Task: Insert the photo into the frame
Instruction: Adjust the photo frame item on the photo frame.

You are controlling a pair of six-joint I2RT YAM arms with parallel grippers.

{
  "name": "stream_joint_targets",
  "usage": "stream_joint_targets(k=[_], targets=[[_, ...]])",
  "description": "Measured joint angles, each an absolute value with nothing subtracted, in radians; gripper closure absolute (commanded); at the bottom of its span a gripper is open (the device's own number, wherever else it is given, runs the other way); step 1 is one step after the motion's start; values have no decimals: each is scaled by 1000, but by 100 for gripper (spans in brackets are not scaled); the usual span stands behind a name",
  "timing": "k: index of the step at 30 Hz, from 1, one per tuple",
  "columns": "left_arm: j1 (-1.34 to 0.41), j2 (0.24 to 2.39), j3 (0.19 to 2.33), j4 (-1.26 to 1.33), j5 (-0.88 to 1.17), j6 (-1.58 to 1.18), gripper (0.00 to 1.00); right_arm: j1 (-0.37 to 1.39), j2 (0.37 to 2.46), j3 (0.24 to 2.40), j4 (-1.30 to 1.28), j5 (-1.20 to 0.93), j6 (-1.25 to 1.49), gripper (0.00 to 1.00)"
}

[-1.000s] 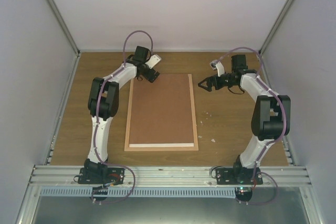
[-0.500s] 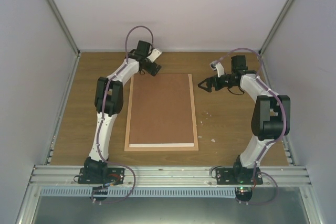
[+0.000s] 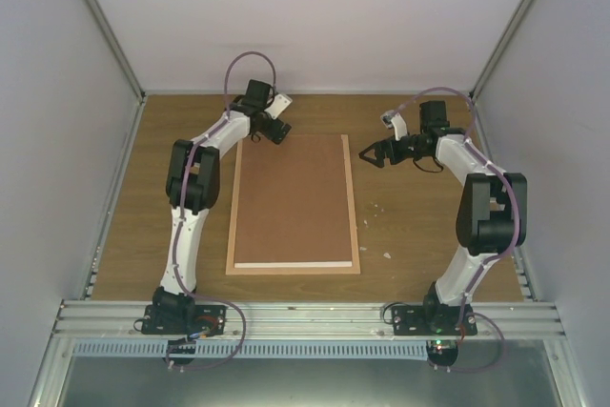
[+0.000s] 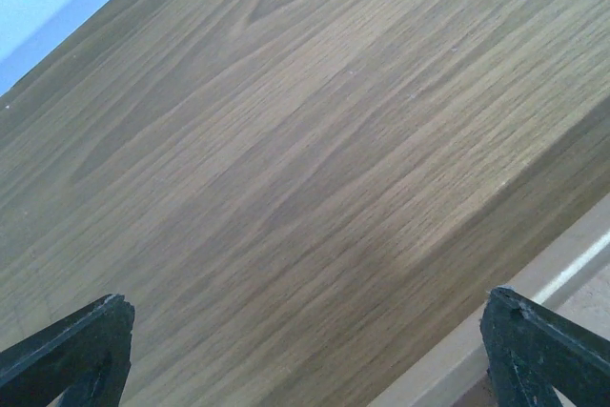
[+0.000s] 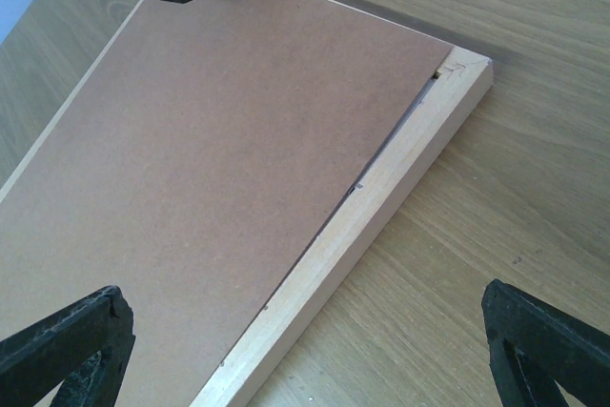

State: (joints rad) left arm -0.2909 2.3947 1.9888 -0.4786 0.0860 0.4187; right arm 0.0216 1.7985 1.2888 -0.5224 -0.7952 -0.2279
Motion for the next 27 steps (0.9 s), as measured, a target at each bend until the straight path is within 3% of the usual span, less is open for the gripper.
stream_joint_targets(k=[27], targets=[[-293,2352,1917,-470,122,418,1,21,1798,1289,-523,-811,-228,0]])
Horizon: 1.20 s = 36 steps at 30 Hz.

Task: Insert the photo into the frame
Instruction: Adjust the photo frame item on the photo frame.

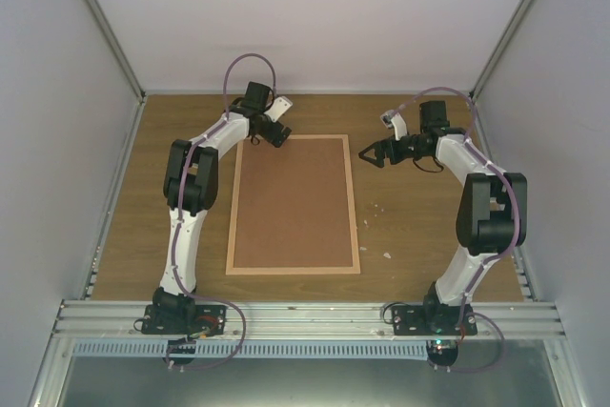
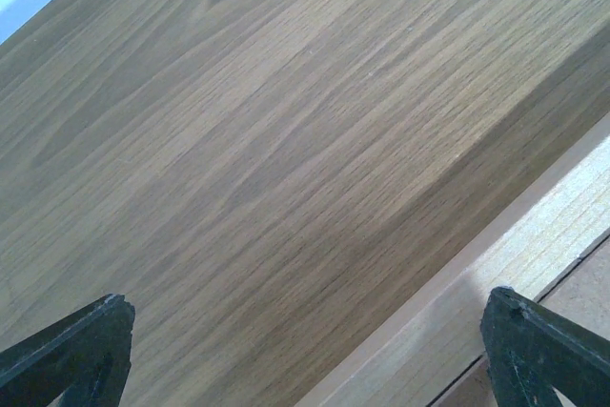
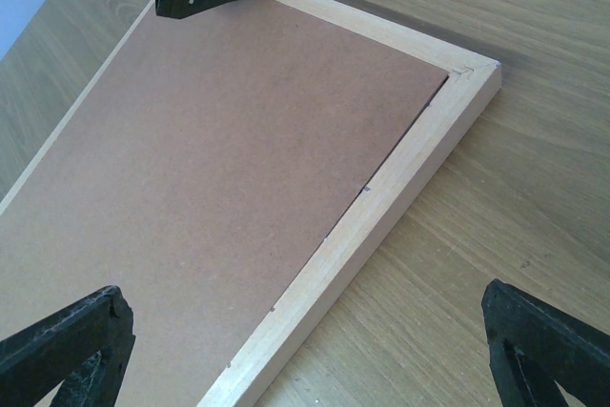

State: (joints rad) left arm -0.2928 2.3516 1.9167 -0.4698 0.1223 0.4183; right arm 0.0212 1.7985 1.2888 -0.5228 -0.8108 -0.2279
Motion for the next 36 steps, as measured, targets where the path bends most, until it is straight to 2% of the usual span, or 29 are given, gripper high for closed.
stream_joint_targets(k=[26,31,36], targets=[[-299,2300,1914,-602,157,418,1,21,1798,1289,-522,-817,-229,0],[-283,2214,1902,-656,206,419,1,21,1797,1289,-523,-822,-242,0],[-241,2030,1737,-652,251,419,1,51,1784,1289,-532,-807,-296,0]])
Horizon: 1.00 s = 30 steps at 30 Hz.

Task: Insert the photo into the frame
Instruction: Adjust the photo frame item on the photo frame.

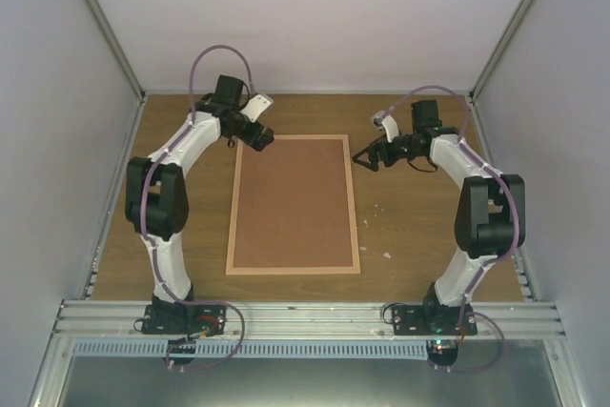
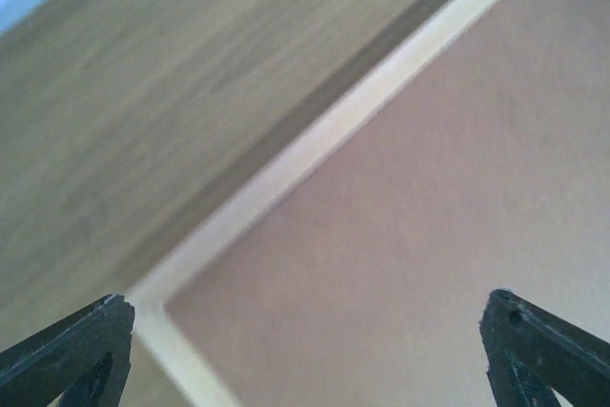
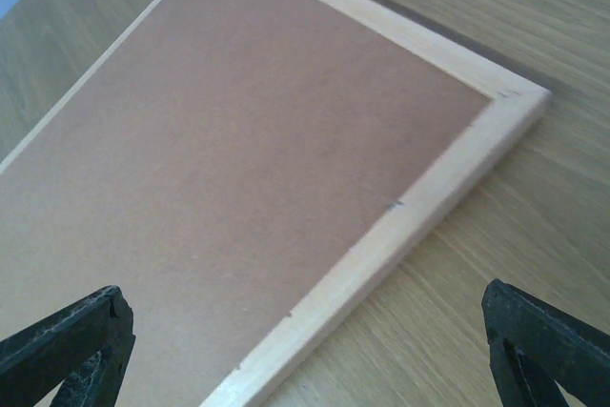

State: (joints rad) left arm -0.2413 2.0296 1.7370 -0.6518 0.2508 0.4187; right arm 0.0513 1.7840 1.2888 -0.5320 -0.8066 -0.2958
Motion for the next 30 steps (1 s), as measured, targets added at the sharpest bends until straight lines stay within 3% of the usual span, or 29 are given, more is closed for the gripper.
stream_joint_targets(k=[9,30], targets=[[-175,1844,1398,-639,229,380,1,255,1780,1316,-550,-734,-370,0],[-128,2000,1412,-534,176,352,1,316,1834,1325,-530,-675,-371,1]])
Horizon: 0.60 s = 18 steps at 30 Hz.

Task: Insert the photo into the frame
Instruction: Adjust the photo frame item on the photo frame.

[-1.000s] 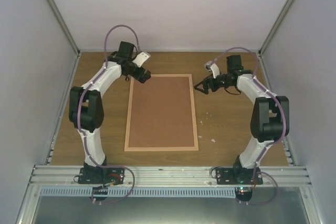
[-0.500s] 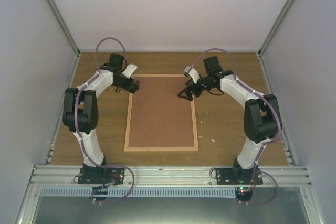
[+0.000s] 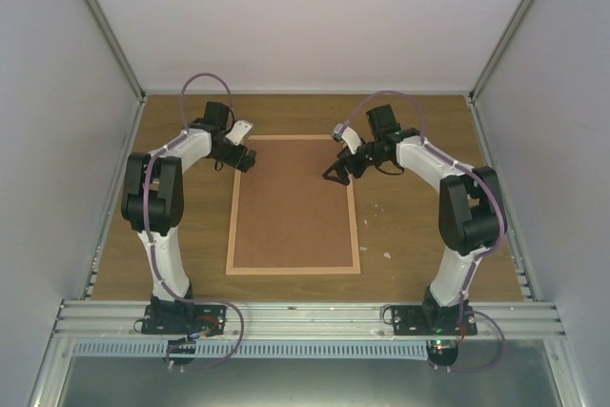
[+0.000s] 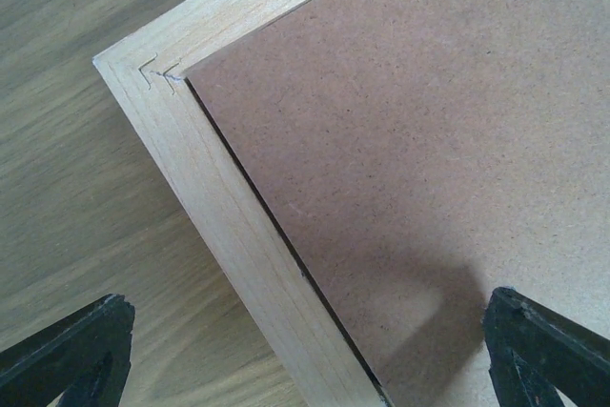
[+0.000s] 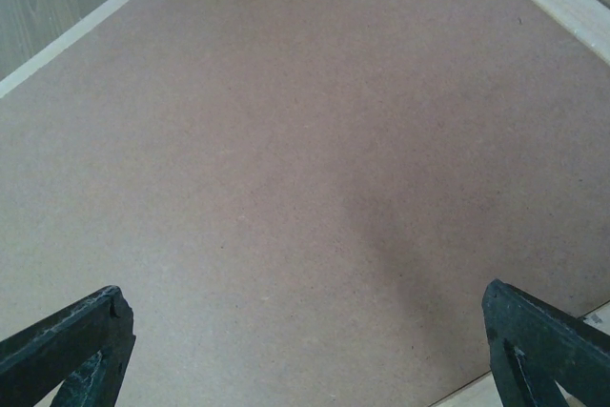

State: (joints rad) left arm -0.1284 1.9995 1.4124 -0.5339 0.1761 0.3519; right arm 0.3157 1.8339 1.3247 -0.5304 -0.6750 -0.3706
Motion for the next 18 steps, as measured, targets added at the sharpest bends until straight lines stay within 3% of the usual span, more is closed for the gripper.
stream_joint_targets(k=[18], targets=[[-88,1929,1443,-599,245,349,1,355,1861,1343,-532,-662,-389,1]])
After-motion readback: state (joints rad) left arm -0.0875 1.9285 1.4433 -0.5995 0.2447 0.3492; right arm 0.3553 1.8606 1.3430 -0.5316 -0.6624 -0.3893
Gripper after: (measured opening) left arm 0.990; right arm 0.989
